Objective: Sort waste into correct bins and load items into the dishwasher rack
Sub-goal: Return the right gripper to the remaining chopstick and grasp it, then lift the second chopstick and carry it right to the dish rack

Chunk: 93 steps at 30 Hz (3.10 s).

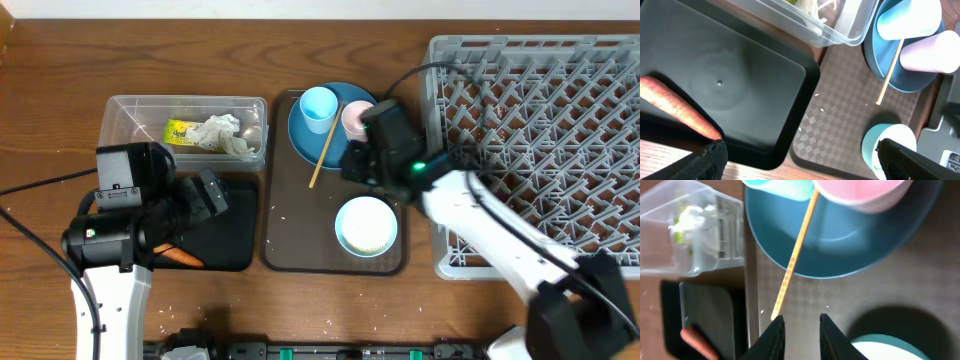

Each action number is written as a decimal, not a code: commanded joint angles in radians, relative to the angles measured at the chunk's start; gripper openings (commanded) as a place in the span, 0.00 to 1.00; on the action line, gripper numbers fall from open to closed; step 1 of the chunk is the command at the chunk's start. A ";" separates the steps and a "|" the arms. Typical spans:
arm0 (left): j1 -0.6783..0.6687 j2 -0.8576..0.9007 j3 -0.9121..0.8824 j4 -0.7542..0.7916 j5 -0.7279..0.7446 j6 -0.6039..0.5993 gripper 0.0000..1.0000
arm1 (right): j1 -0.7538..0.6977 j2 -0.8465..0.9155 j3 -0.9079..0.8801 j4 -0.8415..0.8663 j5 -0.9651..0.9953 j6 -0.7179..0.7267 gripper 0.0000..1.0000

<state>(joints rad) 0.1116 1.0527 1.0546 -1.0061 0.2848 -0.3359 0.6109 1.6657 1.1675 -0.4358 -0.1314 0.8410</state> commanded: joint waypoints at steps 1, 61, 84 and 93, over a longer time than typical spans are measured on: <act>0.005 -0.007 0.018 -0.001 -0.006 0.006 0.98 | 0.055 0.064 0.009 0.058 0.080 0.083 0.25; 0.005 -0.007 0.018 -0.001 -0.006 0.006 0.98 | 0.135 0.183 0.009 0.110 0.120 0.119 0.27; 0.005 -0.007 0.018 -0.001 -0.006 0.006 0.98 | 0.116 0.178 0.009 0.104 0.083 0.115 0.09; 0.005 -0.007 0.018 -0.001 -0.006 0.006 0.98 | 0.116 0.141 0.009 0.102 0.072 0.096 0.04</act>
<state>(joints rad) 0.1116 1.0527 1.0546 -1.0065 0.2848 -0.3359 0.7300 1.8427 1.1675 -0.3321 -0.0536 0.9562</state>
